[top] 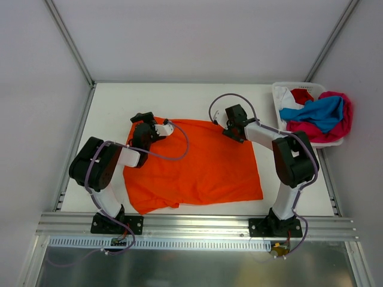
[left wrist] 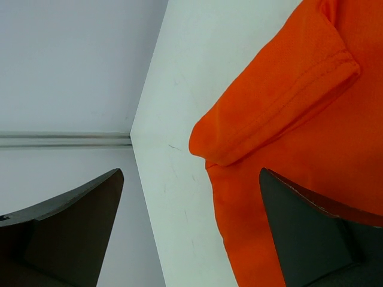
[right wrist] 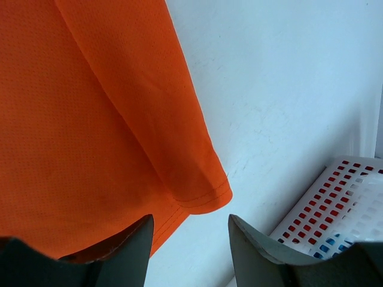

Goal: Fold and stack the t-shirts

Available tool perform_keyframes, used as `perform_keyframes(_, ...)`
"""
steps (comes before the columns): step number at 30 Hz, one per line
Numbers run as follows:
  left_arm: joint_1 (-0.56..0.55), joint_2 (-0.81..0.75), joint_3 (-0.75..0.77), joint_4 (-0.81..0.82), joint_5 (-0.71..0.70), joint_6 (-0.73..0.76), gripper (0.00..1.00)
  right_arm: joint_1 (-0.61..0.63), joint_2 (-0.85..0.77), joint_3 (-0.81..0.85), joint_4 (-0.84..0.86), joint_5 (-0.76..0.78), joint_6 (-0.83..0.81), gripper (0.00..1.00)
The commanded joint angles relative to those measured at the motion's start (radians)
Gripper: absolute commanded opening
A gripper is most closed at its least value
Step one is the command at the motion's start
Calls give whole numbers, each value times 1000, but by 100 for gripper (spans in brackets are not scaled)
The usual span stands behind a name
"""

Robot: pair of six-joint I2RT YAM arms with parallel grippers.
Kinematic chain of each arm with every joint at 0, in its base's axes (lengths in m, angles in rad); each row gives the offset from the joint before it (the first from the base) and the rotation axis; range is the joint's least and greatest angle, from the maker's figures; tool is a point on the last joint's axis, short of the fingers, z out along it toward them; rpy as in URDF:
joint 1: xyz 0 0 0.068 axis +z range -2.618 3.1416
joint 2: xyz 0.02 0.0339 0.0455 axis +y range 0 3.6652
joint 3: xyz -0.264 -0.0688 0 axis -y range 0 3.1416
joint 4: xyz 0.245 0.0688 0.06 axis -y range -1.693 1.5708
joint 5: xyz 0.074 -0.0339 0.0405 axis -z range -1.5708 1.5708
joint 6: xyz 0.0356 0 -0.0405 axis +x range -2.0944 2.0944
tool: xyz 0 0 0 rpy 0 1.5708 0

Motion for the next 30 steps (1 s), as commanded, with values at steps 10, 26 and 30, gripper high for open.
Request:
perform_keyframes(10, -4, 44, 85, 14, -17, -3, 99, -1, 60, 68, 29, 22, -25, 56)
perform_keyframes(26, -18, 92, 291, -503, 222, -16, 99, -1, 40, 42, 24, 20, -11, 56)
perform_keyframes(30, -24, 121, 308, -476, 192, 35, 98, -1, 35, 39, 24, 20, -8, 56)
